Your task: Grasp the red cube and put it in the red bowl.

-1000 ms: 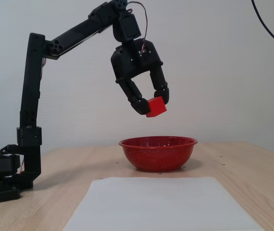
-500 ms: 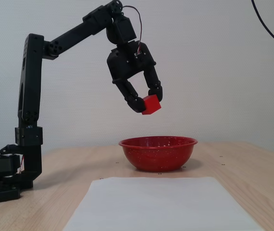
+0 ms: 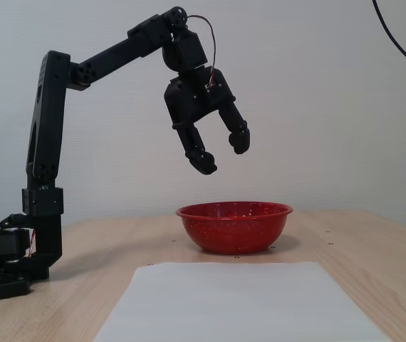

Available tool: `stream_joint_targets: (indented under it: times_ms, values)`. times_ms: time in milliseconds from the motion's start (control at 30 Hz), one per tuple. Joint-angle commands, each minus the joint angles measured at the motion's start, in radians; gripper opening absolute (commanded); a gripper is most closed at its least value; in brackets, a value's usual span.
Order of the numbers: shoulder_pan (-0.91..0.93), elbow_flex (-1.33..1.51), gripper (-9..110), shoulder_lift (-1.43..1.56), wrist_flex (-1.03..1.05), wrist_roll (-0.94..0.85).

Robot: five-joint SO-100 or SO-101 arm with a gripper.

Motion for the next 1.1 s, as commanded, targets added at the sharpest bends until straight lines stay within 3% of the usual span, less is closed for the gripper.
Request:
stream_joint_targets:
  times_ms: [0, 433, 633, 1067]
  values:
    - [-0.003, -0.061, 29, 0.064, -0.003, -0.003]
    - [-0.051, -0.084, 0, 0.140, 0.061, 0.015]
    - [-0.106, 0.011, 0, 0.238, 0.077, 0.009]
    - [-0.357, 0.701, 0, 0.709, -0.244, 0.072]
